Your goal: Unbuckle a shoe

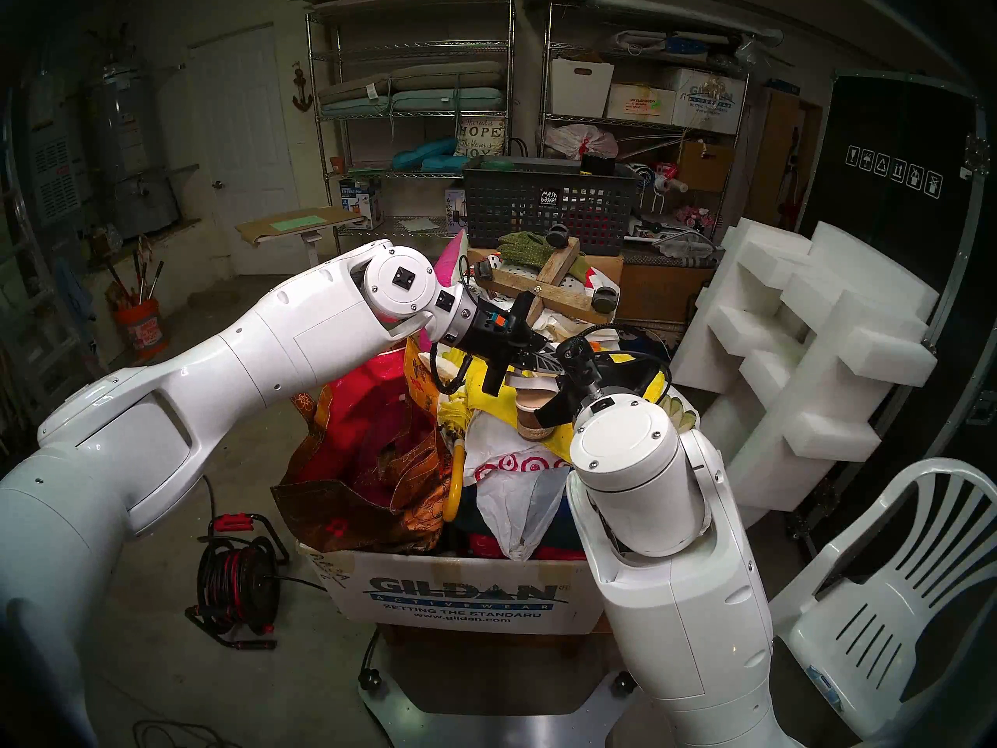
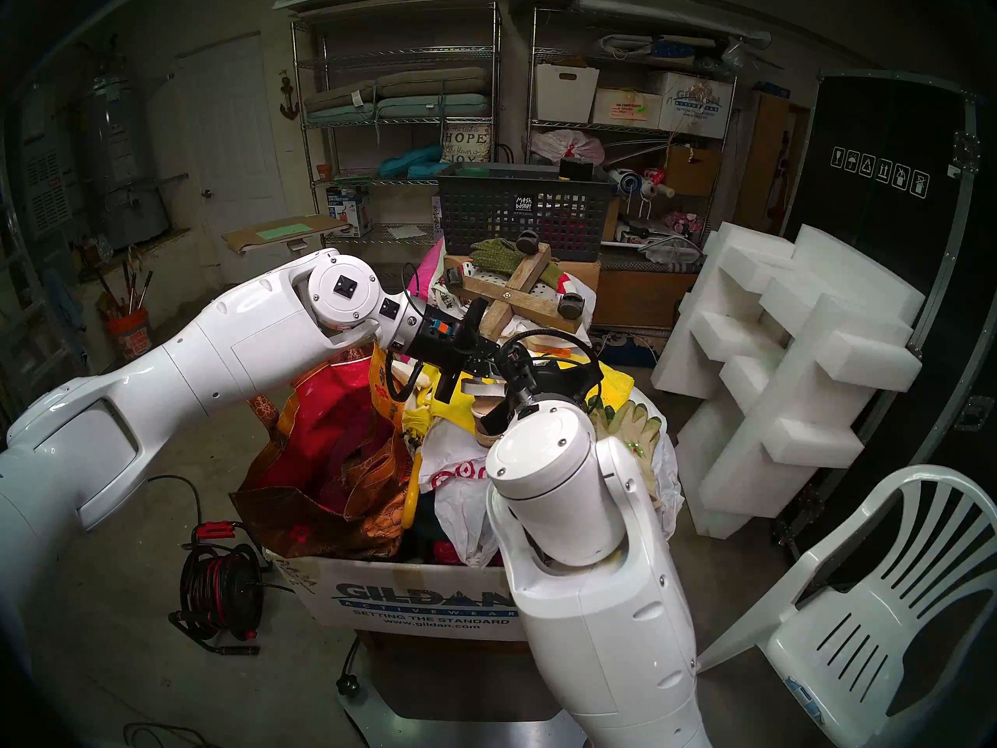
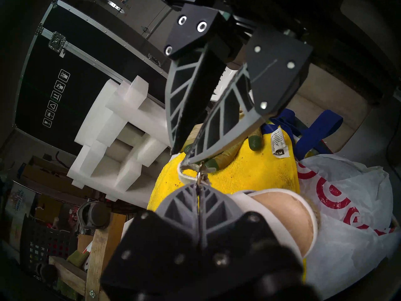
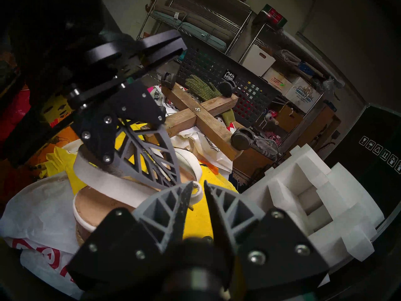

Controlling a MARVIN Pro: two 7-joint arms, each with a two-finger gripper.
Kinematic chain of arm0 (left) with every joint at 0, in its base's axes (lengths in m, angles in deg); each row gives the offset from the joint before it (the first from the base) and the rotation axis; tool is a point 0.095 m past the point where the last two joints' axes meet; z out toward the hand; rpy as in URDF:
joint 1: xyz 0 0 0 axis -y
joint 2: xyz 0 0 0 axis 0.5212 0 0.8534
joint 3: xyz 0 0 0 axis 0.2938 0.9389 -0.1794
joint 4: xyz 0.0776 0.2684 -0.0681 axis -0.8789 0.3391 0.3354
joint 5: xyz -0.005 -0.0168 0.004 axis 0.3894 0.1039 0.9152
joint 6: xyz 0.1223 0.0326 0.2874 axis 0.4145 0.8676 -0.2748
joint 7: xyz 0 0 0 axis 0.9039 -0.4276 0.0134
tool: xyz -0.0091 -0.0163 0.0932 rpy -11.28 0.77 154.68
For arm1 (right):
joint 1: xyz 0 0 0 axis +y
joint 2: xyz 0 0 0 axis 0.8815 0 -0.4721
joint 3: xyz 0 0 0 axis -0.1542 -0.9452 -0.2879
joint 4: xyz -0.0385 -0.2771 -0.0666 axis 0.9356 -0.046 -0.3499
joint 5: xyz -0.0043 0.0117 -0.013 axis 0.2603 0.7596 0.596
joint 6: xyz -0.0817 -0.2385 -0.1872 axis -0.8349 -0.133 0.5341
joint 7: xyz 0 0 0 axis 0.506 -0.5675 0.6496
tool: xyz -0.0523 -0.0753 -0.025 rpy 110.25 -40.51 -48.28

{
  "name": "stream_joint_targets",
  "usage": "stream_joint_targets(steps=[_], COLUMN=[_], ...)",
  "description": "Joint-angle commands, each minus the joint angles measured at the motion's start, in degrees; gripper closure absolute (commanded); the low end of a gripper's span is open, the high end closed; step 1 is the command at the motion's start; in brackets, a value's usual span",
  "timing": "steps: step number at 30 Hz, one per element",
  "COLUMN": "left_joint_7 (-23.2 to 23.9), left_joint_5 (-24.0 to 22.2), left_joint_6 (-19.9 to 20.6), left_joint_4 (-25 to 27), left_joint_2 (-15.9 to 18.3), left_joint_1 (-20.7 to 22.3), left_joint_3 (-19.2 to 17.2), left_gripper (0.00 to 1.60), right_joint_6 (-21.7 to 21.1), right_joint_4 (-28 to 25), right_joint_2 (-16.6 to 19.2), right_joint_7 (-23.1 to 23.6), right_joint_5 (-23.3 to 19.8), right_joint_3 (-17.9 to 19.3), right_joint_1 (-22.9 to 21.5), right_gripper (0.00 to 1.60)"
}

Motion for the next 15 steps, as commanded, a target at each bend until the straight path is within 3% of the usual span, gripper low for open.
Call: stream_joint_targets(steps=[1,15], left_joint_7=[-1.0,-1.6], left_joint_5=[0.0,0.8], left_joint_6=[-0.3,-1.4], left_joint_4=[1.4,2.8], left_joint_2=[0.7,1.7], left_joint_1=[0.5,0.2], left_joint_3=[-1.0,-0.8], left_gripper=[1.60,1.60], right_joint_6=[0.0,0.0], right_joint_4=[-1.4,0.0], right_joint_2=[0.2,-0.2], right_joint_7=[-0.6,-1.9], right_joint_5=[-0.2,-1.9], right_joint_3=[-0.3,0.1], right_joint_1=[0.3,0.0], right_gripper=[0.89,0.88])
